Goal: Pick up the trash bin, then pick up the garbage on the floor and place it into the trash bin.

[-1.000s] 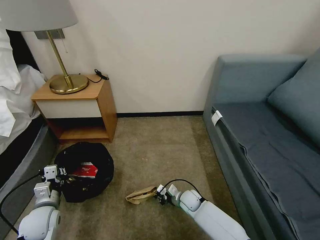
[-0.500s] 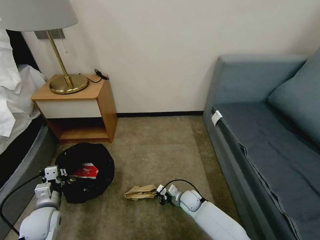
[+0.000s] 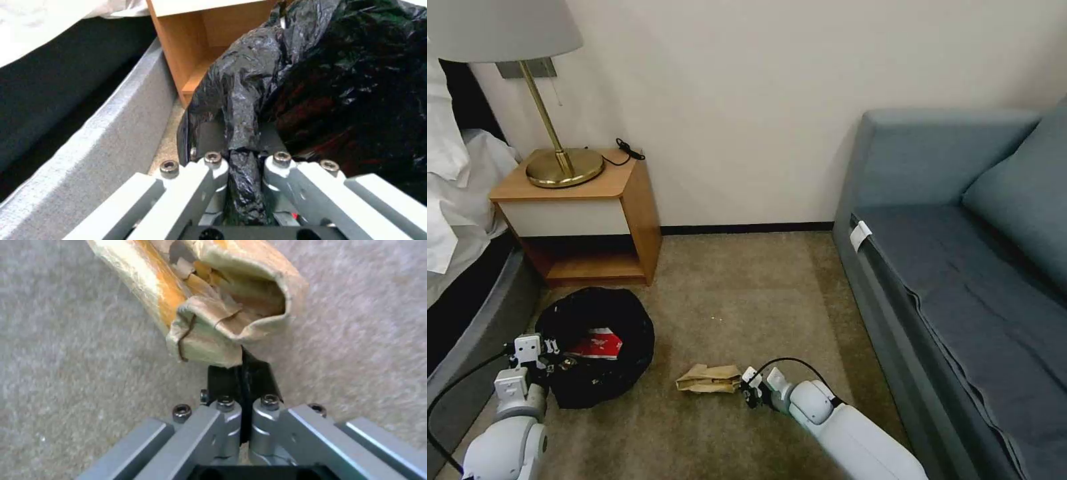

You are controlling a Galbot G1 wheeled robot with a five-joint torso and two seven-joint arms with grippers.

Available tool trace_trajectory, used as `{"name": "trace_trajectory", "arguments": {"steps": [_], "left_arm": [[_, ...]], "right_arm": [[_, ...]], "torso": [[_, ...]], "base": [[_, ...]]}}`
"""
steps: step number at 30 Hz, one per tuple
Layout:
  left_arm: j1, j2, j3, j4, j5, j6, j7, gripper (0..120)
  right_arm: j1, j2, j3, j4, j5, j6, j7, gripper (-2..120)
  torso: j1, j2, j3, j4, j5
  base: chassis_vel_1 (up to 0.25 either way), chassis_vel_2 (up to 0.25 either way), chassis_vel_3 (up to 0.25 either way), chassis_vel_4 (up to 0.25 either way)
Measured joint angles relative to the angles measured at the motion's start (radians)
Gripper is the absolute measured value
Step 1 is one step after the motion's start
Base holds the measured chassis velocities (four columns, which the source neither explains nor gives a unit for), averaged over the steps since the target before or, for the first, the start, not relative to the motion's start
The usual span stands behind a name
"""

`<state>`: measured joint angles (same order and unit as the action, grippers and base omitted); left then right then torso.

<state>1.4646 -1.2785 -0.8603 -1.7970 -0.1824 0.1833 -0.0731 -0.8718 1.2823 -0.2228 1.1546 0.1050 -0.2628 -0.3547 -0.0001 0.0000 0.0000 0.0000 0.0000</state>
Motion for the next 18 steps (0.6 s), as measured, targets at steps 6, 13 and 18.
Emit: {"name": "trace_trajectory", "arguments": {"steps": [6,13,18], "left_arm": [[0.005,0.0,-0.001,0.001,0.001,-0.001,0.0,4],[0.006,-0.012,0.007,-0.004,0.013,-0.001,0.0,4],[0.0,-0.022,0.015,-0.005,0.025,0.0,0.0,4]], "right_arm": [[-0.009,-0.007,0.032,0.038,0.012,0.006,-0.01,0],[-0.014,-0.023,0.073,0.098,0.034,0.019,-0.021,0],[-0.015,-0.035,0.102,0.132,0.036,0.037,-0.027,0]], "torso": [[0.0,0.0,0.0,0.0,0.0001],[0.0,0.0,0.0,0.0,0.0001],[0.0,0.0,0.0,0.0,0.0002]], "base": [[0.0,0.0,0.0,0.0],[0.0,0.0,0.0,0.0],[0.0,0.0,0.0,0.0]]}}
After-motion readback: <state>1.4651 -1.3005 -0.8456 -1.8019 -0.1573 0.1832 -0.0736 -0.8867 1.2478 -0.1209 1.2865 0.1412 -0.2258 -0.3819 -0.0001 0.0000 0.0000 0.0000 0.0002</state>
